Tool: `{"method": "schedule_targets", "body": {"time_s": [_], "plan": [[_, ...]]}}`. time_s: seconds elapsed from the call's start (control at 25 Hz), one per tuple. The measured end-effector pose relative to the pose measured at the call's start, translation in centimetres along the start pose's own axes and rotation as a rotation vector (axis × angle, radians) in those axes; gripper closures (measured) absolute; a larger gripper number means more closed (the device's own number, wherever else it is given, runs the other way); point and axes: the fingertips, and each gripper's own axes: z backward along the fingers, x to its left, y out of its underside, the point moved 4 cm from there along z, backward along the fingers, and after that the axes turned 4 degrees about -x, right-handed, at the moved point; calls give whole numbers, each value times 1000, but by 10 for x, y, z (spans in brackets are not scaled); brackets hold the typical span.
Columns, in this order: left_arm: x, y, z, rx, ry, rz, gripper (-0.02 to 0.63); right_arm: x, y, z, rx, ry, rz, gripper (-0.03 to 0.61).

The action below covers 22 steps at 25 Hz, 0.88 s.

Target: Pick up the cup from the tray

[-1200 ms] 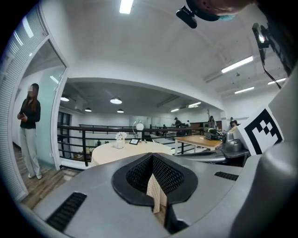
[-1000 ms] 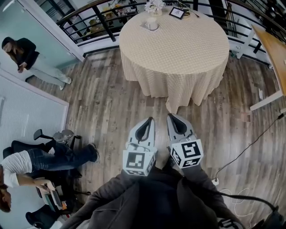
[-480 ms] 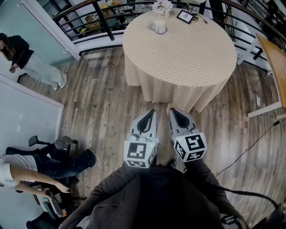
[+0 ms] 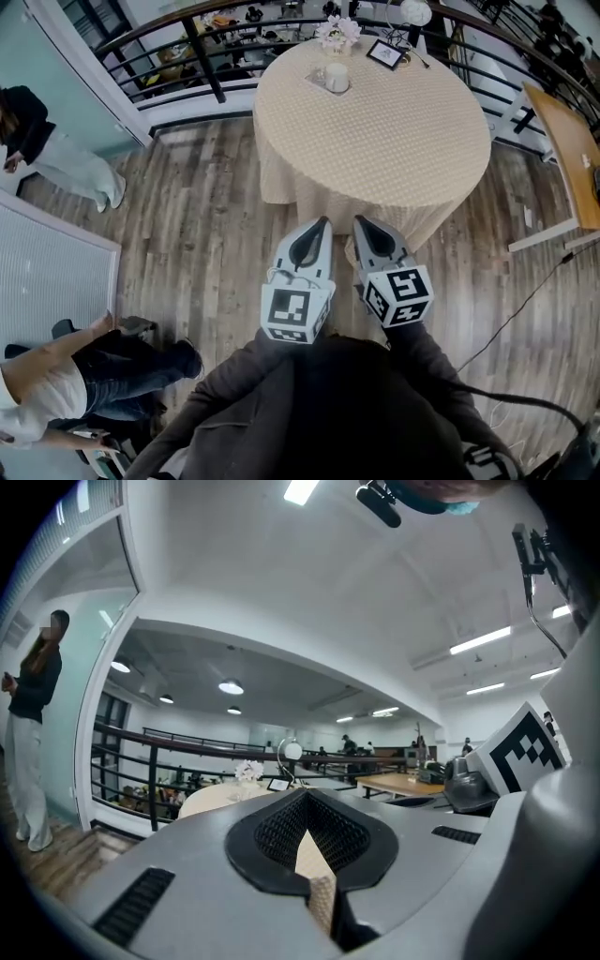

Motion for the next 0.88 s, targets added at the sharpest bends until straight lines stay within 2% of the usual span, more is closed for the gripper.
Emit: {"method": "schedule_targets", "body": {"time_s": [0.48, 0.88], "plan": [[33, 21, -15, 59, 7, 69, 609, 2, 4, -33, 36, 27, -5, 571], [61, 36, -68, 103, 21, 42, 609, -32, 6, -83, 13, 55, -2, 571]]}}
